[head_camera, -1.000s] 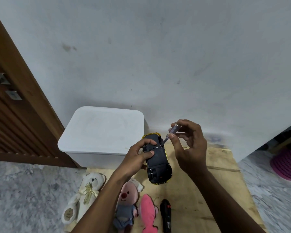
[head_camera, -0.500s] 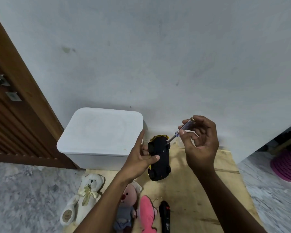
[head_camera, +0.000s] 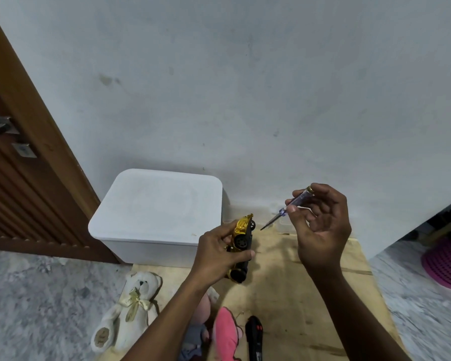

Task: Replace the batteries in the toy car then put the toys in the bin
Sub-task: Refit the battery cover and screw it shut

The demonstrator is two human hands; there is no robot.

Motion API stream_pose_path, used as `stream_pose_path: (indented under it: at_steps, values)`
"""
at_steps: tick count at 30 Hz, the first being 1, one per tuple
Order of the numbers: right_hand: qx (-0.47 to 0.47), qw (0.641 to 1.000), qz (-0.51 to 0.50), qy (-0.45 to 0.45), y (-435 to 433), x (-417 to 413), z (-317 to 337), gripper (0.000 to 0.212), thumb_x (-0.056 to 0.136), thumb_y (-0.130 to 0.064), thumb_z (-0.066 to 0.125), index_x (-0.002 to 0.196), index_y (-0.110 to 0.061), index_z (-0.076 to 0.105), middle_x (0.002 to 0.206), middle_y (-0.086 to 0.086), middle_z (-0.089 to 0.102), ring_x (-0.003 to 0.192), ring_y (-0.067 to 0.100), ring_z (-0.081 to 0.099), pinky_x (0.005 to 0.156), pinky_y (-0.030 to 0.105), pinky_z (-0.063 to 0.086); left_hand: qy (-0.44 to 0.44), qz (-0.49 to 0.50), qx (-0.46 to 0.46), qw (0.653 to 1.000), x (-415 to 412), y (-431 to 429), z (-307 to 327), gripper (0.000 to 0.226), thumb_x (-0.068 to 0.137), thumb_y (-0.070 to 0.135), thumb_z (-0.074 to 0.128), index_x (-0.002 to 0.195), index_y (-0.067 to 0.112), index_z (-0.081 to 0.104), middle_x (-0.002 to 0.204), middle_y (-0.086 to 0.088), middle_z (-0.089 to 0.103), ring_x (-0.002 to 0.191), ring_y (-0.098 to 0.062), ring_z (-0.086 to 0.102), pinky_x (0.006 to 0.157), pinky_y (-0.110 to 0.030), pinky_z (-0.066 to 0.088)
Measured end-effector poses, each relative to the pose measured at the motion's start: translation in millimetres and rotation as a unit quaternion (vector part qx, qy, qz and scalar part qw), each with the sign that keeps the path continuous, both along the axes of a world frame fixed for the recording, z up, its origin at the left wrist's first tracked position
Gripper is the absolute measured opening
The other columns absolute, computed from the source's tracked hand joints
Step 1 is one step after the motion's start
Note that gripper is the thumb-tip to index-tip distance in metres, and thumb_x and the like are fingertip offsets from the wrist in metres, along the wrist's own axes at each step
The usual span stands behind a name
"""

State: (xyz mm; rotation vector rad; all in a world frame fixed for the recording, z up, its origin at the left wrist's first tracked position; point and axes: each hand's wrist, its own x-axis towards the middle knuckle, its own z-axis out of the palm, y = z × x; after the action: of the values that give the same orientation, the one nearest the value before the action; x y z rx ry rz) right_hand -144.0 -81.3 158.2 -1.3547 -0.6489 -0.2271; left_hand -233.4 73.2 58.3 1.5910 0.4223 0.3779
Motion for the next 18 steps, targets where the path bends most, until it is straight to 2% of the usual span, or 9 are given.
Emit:
stream_pose_path:
  at_steps: [4, 7, 10, 13, 18]
  values:
    - [0.006, 1.000, 0.002, -0.002, -1, 1, 0, 0.054, 0.082, 0.022, 0.064, 0.116, -0.018, 0.052, 0.102, 0.020, 0.065, 0.088, 0.031, 0.070, 0.074, 0.030, 0.058, 0.009, -0.005, 0.019, 1.000, 5, -6, -7, 0.077, 0.060, 0.025, 0.097, 0.131, 0.027, 0.068, 0.114, -0.002, 0.076, 0.110, -0.025, 0.069, 0.101, -0.042, 0.055]
    - [0.004, 1.000, 0.000, -0.005, -2, 1, 0, 0.055, 0.081, 0.023, 0.064, 0.116, -0.018, 0.052, 0.102, 0.019, 0.065, 0.088, 0.032, 0.070, 0.074, 0.030, 0.058, 0.014, -0.003, 0.038, 0.999, 7, -6, -9, 0.081, 0.056, 0.041, 0.097, 0.131, 0.034, 0.067, 0.111, -0.008, 0.075, 0.107, -0.026, 0.069, 0.100, -0.044, 0.054]
    - [0.004, 1.000, -0.001, -0.004, -2, 2, 0, 0.055, 0.081, 0.024, 0.064, 0.116, -0.018, 0.052, 0.102, 0.017, 0.066, 0.087, 0.030, 0.071, 0.074, 0.029, 0.057, 0.017, -0.005, 0.047, 0.999, 7, -5, -7, 0.083, 0.054, 0.046, 0.097, 0.130, 0.036, 0.067, 0.108, -0.005, 0.073, 0.104, -0.019, 0.068, 0.096, -0.036, 0.056]
    - [0.002, 1.000, -0.001, -0.007, -3, 1, 0, 0.055, 0.081, 0.023, 0.064, 0.116, -0.017, 0.052, 0.102, 0.018, 0.066, 0.088, 0.029, 0.071, 0.074, 0.029, 0.057, 0.003, -0.006, 0.055, 0.998, 4, -6, 0, 0.080, 0.054, 0.036, 0.099, 0.129, 0.035, 0.068, 0.099, 0.003, 0.063, 0.091, -0.003, 0.062, 0.085, -0.019, 0.053]
    - [-0.004, 1.000, -0.008, -0.007, -3, 1, 1, 0.055, 0.081, 0.022, 0.065, 0.117, -0.017, 0.052, 0.103, 0.015, 0.067, 0.089, 0.029, 0.071, 0.075, 0.031, 0.058, -0.008, -0.005, 0.065, 0.998, 1, -12, 8, 0.078, 0.053, 0.030, 0.100, 0.120, 0.048, 0.066, 0.120, 0.020, 0.060, 0.099, 0.005, 0.062, 0.080, -0.011, 0.052]
